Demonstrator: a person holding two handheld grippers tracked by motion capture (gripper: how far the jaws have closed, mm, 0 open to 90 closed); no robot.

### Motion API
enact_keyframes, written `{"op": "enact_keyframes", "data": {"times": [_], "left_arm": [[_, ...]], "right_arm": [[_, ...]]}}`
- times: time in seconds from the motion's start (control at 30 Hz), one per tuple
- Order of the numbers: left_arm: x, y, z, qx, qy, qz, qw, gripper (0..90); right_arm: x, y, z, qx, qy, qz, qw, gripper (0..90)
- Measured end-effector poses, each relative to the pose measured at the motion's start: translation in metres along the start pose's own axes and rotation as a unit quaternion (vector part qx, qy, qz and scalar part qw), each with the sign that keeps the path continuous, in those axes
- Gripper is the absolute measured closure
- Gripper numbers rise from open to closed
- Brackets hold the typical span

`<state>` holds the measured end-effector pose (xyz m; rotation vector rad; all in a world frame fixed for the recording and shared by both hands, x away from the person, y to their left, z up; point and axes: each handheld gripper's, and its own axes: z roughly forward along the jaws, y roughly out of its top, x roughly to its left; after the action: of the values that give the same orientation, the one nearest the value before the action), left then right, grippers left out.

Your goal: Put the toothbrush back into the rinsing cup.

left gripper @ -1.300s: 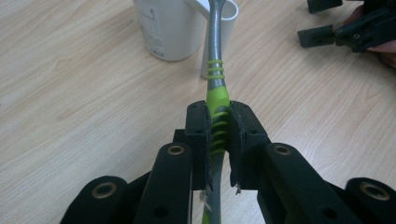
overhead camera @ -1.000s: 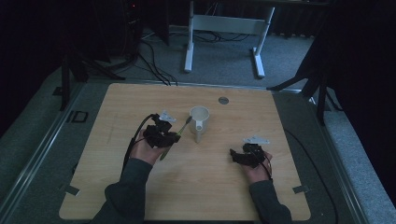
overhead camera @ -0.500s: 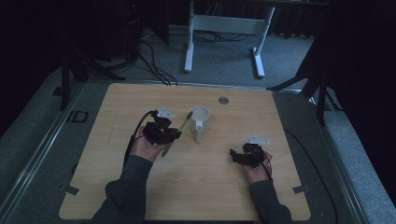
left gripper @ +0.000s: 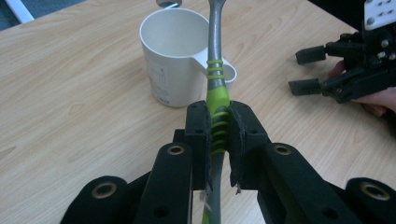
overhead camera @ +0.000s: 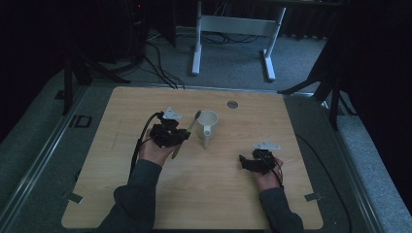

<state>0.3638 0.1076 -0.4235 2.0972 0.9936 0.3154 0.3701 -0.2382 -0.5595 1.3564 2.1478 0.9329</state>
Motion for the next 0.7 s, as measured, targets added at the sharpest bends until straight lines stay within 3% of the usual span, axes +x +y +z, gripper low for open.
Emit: {"op": "enact_keyframes", "data": {"times": [0.7], "left_arm": [[0.0043,0.0058,-0.006,-0.058,-0.001,-0.019,0.9981,79.4]], "right_arm": [[0.0001,0.0,0.0,0.0,0.0,0.001,1.0,25.6]]}}
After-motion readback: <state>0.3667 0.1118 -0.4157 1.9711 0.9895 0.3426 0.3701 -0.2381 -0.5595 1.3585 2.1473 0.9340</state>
